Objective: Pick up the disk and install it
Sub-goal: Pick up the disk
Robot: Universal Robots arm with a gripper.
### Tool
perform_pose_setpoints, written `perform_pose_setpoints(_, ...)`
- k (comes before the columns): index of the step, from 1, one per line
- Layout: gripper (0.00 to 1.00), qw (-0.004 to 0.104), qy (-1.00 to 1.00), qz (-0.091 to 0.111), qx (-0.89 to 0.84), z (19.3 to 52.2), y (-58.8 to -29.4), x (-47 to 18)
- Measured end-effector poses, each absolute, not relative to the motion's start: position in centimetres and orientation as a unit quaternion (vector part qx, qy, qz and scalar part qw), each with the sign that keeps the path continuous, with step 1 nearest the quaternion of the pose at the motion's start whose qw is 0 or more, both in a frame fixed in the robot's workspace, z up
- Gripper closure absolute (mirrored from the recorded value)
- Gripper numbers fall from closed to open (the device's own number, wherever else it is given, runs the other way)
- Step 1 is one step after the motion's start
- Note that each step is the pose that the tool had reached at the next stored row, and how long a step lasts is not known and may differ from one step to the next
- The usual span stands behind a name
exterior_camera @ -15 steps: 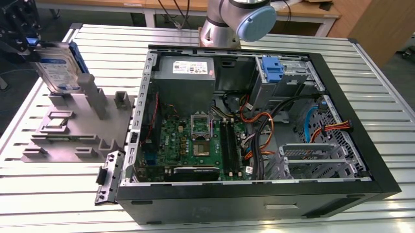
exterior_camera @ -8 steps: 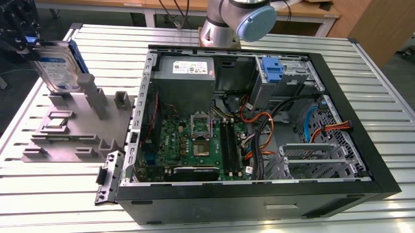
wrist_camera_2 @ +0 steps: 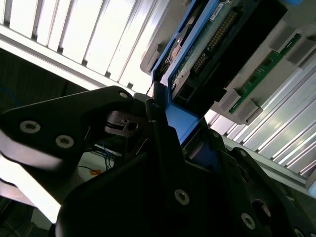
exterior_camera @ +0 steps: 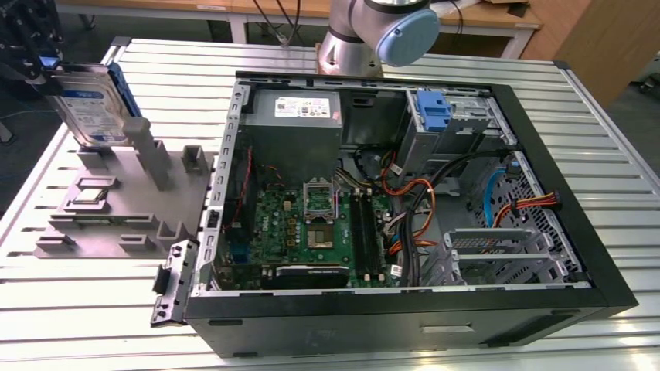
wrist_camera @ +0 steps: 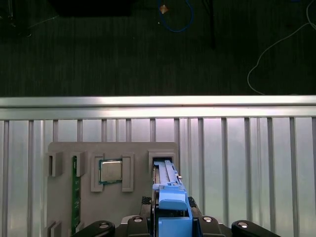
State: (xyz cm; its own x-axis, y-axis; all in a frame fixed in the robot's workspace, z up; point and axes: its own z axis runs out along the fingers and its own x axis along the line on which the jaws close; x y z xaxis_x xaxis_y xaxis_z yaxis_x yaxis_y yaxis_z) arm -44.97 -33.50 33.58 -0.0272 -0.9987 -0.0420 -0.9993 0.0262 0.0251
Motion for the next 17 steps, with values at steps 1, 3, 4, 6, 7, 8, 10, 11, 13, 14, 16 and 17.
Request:
perform_pose_setpoints(1, 0.63, 0.006, 0.716, 0.024, -0.697, 33.58, -33.5, -44.97)
perform_pose_setpoints(3, 0.63, 0.006, 0.716, 0.024, -0.697, 33.61, -33.5, -44.97)
perform_pose_setpoints(4, 0.63, 0.006, 0.716, 0.024, -0.697, 33.65, -33.5, -44.97)
perform_pose_setpoints(6, 0.63, 0.006, 0.716, 0.024, -0.697, 33.73, -33.5, -44.97)
perform_pose_setpoints(7, 0.63, 0.006, 0.716, 0.024, -0.697, 33.77, -33.5, -44.97)
perform_pose_setpoints(8, 0.63, 0.006, 0.716, 0.024, -0.697, 33.83, -33.5, -44.97)
perform_pose_setpoints(10, 0.63, 0.006, 0.716, 0.024, -0.697, 33.94, -33.5, -44.97)
perform_pose_setpoints(11, 0.63, 0.006, 0.716, 0.024, -0.697, 34.0, -33.5, -44.97)
perform_pose_setpoints(13, 0.63, 0.006, 0.716, 0.024, -0.697, 34.13, -33.5, -44.97)
perform_pose_setpoints(14, 0.63, 0.006, 0.716, 0.024, -0.697, 34.19, -33.5, -44.97)
perform_pose_setpoints(16, 0.63, 0.006, 0.716, 0.024, -0.697, 34.32, -33.49, -44.97)
perform_pose_setpoints(17, 0.63, 0.006, 0.716, 0.024, -0.697, 34.39, -33.5, -44.97)
